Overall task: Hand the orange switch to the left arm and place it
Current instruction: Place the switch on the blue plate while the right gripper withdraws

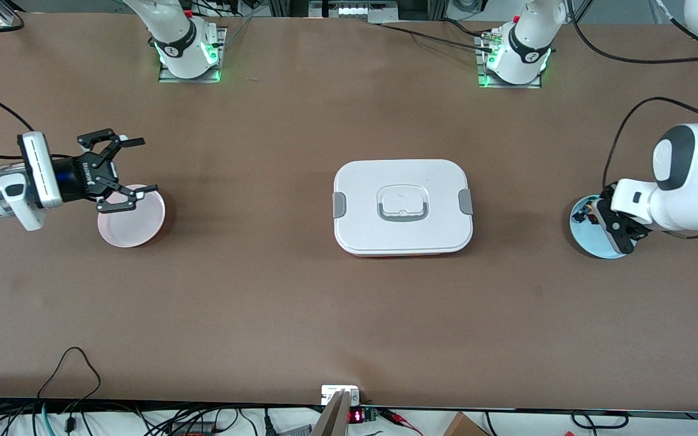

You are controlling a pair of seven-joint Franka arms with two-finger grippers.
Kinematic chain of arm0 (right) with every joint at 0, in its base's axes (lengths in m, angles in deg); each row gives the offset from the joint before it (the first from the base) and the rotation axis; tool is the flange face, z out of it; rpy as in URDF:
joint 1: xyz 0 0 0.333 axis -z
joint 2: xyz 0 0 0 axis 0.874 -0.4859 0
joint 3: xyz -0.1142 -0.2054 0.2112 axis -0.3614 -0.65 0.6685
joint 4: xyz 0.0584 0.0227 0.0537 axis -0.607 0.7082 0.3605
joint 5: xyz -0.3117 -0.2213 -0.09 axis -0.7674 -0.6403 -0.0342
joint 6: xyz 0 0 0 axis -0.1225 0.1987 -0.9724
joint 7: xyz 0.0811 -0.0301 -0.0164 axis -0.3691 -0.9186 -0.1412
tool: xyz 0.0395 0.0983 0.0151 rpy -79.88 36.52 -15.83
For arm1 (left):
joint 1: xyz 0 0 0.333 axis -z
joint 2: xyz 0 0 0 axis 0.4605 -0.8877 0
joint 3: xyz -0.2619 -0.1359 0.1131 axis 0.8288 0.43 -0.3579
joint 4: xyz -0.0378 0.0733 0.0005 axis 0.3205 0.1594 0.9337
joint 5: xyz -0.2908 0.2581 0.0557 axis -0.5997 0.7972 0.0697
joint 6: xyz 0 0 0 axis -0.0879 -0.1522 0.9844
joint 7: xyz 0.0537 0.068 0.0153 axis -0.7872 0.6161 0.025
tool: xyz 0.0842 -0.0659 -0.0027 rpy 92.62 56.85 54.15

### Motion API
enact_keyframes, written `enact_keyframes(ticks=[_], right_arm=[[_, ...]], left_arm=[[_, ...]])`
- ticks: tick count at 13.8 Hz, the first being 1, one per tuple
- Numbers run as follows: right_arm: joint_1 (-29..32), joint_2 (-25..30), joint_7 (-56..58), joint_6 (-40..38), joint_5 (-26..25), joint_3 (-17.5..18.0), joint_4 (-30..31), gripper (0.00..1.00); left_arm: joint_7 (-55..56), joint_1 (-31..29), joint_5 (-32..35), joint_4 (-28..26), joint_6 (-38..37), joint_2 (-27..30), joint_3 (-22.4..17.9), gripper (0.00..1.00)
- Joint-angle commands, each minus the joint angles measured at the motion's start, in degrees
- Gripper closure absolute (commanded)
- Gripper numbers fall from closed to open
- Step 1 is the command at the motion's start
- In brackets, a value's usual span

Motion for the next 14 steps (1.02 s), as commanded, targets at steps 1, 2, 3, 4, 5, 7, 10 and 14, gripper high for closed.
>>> enact_keyframes(ticks=[1,2,3,4,5,7,10,14], right_arm=[[1.84,0.38,-0.51,0.58,-6.23,0.83,-4.79,0.00],[1.67,0.47,-0.68,1.54,-8.51,0.83,-6.28,0.00],[1.32,0.47,-3.91,1.99,-11.15,0.92,-8.03,0.00],[1.14,0.38,-9.25,2.17,-14.31,1.18,-10.14,0.00],[0.27,0.12,-12.87,3.12,-16.69,1.36,-11.64,0.00],[-1.40,0.38,-18.67,7.94,-20.04,1.18,-13.23,0.00],[-4.29,0.47,-32.01,14.01,-27.40,1.36,-15.43,0.00],[-5.63,1.17,-41.45,16.40,-32.53,0.92,-16.31,0.00]], left_arm=[[-10.53,-2.50,4.78,0.86,5.59,-3.96,0.69,0.87],[-13.09,-3.63,4.97,0.59,7.18,-4.67,0.69,0.87],[-15.47,-4.60,5.06,0.59,8.93,-5.54,0.69,0.87],[-18.27,-5.13,5.06,0.59,11.04,-6.51,0.69,0.85],[-21.70,-5.83,5.06,0.59,13.76,-7.91,0.69,0.85],[-26.55,-7.16,4.97,0.59,16.50,-9.50,0.78,0.85],[-26.74,-7.25,4.97,0.15,16.51,-9.51,0.78,0.85],[-26.65,-7.95,4.97,-1.17,16.68,-10.47,0.78,0.84]])
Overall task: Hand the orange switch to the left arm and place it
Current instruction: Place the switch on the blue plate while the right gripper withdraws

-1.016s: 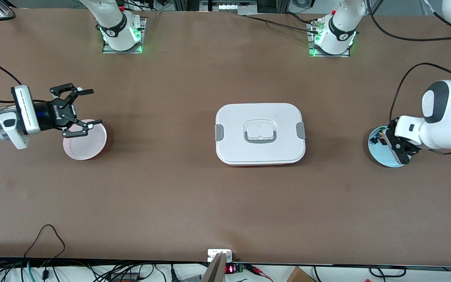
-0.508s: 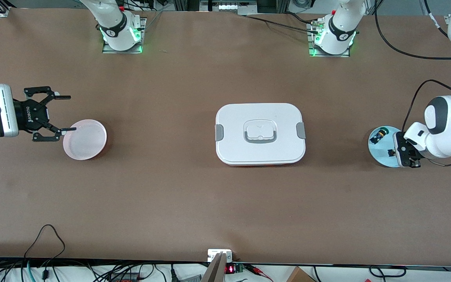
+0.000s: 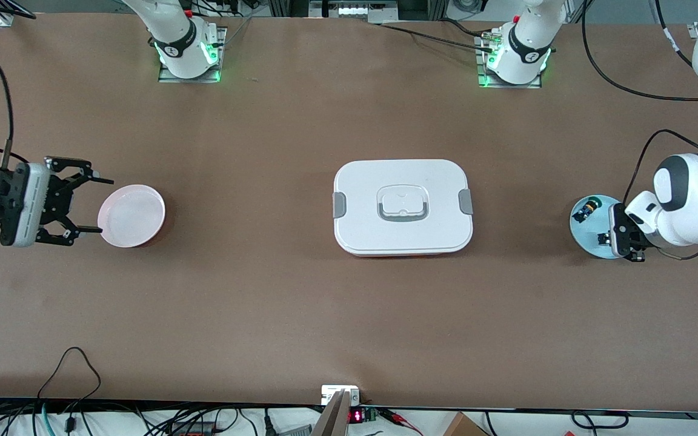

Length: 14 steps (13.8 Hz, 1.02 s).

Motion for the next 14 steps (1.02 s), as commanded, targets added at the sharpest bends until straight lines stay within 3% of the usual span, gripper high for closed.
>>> enact_keyframes(ticks=[1,3,4,5,6,10,14], right_arm=[[0.73,0.82,-5.08,0.71,-1.67,-0.63,-0.89,0.00],[0.39,1.08,-11.38,0.72,-3.42,-2.30,-1.07,0.00],[0.21,2.65,-15.77,0.63,-6.48,-1.78,-1.07,0.00],[-0.23,4.58,-20.42,0.89,-9.90,-1.34,-0.99,0.00],[-1.28,5.91,-24.56,0.54,-12.46,-1.25,-0.99,0.00],[-6.38,9.78,-47.29,-3.23,-17.06,-1.42,-0.64,0.00],[-11.13,17.42,-65.97,-2.27,-21.80,-1.34,8.66,0.00]], left_arm=[[-1.15,-1.18,1.06,-0.47,0.59,-0.09,0.72,0.83],[-1.15,-1.18,1.06,-0.47,0.76,-0.09,0.72,0.75],[-0.89,-1.36,1.06,-0.38,0.76,-0.09,0.72,0.50],[-0.98,-1.36,0.98,-0.38,0.68,-0.09,0.72,0.33],[-1.24,-1.62,0.97,-0.47,0.24,0.08,0.81,0.00],[0.59,-1.27,0.63,0.41,-5.98,2.01,3.09,0.00],[10.68,-1.44,0.10,0.76,-15.29,6.48,6.16,0.00]])
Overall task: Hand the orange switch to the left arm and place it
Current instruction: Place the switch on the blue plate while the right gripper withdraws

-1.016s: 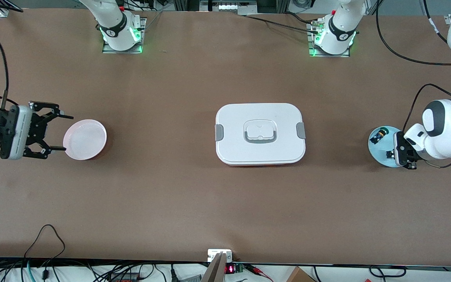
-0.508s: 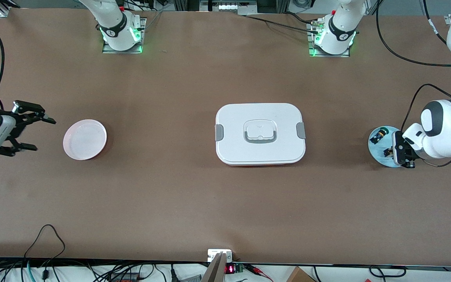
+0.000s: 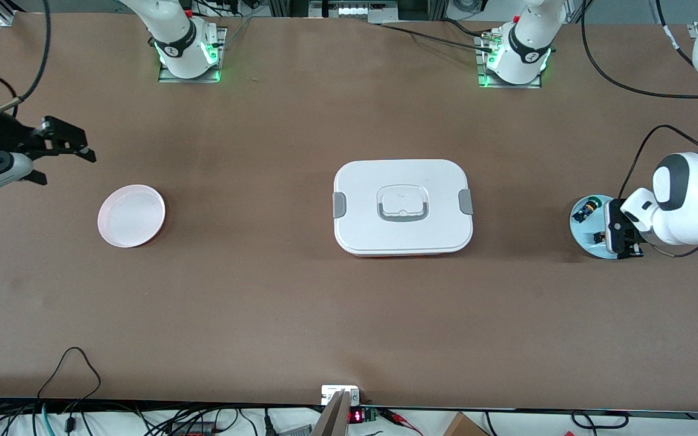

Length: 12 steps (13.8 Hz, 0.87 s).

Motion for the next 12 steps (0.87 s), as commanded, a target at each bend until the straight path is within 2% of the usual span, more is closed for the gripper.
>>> enact_keyframes(ticks=[1,4,6,9,12], right_arm=[[-1.68,5.57,-8.72,1.18,-2.26,0.01,8.35,0.00],[-0.10,7.59,-9.09,4.43,-4.09,0.01,15.46,0.00],[-0.01,9.08,-9.18,6.45,-6.12,0.36,18.28,0.00],[0.43,8.74,-9.26,7.16,-6.38,0.19,18.04,0.00],[1.40,8.21,-9.09,9.27,-6.65,0.36,17.50,0.00]], left_arm=[[8.11,-0.70,0.02,0.46,-8.25,5.16,3.37,0.00],[22.60,-0.44,-4.28,5.20,-20.38,7.46,6.44,0.00],[33.93,-0.43,-4.55,11.08,-27.85,7.46,11.00,0.00],[54.41,-0.17,-4.55,18.30,-37.70,7.37,16.45,0.00],[66.22,-0.17,-7.44,24.10,-43.52,7.20,17.70,0.00]])
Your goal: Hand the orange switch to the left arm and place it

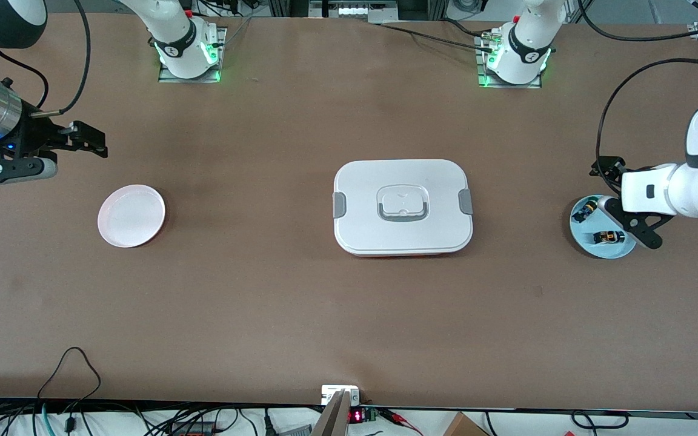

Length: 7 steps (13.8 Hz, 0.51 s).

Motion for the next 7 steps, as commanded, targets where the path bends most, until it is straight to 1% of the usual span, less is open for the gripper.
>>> enact_keyframes(ticks=[1,2,3,5,7], right_arm=[[0.92,1.13,-0.93,1.68,-0.82,0.68,1.17,0.00],[1.01,1.13,-0.93,1.77,-0.47,0.68,1.17,0.00],[0.92,1.39,-1.02,1.77,-0.47,0.77,1.17,0.00],[1.36,1.65,-1.02,1.86,-0.21,2.43,1.09,0.00],[1.28,1.57,-1.02,1.95,-0.03,2.61,0.82,0.00]], left_arm=[[7.98,0.23,-3.84,4.98,-3.58,0.08,-0.68,0.00],[11.22,2.50,-4.37,5.16,-3.58,1.48,-2.86,0.00],[13.69,4.78,-6.64,4.98,-3.32,2.97,-8.28,0.00],[14.94,13.56,-9.73,4.11,0.18,6.57,-19.35,0.00],[18.52,14.82,-12.45,0.17,2.91,10.52,-22.56,0.00]])
